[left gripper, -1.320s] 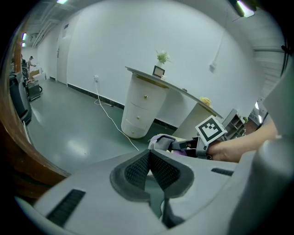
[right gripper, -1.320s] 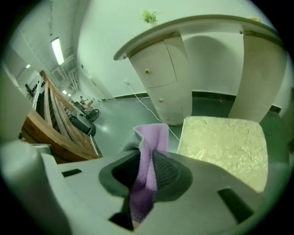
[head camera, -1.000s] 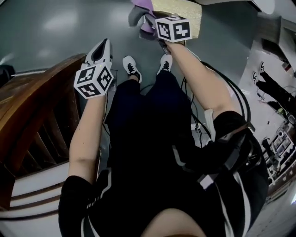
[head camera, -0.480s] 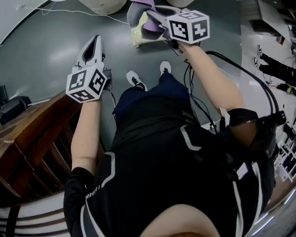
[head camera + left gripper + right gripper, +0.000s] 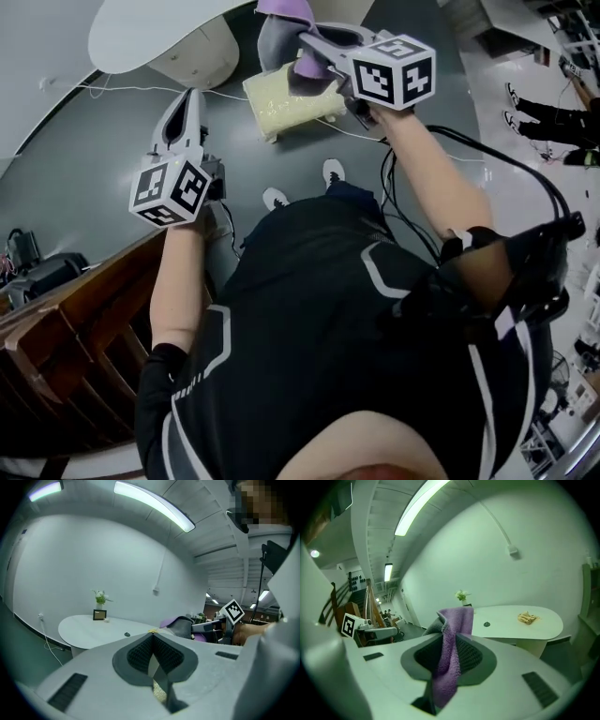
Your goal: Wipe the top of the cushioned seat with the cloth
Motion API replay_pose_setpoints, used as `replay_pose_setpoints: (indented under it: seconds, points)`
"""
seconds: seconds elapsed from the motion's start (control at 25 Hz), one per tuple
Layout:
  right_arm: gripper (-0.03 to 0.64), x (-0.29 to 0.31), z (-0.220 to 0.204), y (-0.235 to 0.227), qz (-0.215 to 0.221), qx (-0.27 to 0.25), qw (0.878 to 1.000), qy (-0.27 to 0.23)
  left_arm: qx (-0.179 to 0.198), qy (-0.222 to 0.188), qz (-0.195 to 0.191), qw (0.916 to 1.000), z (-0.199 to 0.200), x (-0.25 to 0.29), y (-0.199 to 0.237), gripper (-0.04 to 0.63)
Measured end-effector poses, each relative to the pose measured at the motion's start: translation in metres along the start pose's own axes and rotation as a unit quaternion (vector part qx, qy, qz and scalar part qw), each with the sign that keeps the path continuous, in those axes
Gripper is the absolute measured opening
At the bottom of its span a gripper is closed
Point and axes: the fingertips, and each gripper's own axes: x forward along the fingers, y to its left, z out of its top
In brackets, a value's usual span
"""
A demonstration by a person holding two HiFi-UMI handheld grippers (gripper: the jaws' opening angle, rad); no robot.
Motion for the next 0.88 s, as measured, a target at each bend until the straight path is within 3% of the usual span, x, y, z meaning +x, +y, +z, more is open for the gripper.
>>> replay_pose_setpoints:
  seconds: [0.2,0.44,0.88]
  points:
    - [0.084,-0.027,0.032,-0.010,-0.008,-0.021,0.999,-0.027,0.004,-0.015,-0.007,0.9999,0.023,0.001,-0.019,0.003]
    - [0.084,-0.050,0.060,-0.014,-0.014,-0.035,0.997,-0.062,0.003,-0.076,0.001,0.9971,0.064,-0.006,-0.026,0.003]
    - [0.083,-0.071,0.074,-0.028,-0.020,-0.052,0.995,-0.077,0.022,-0.086,0.014,0.9959,0.087,-0.002,-0.040,0.003]
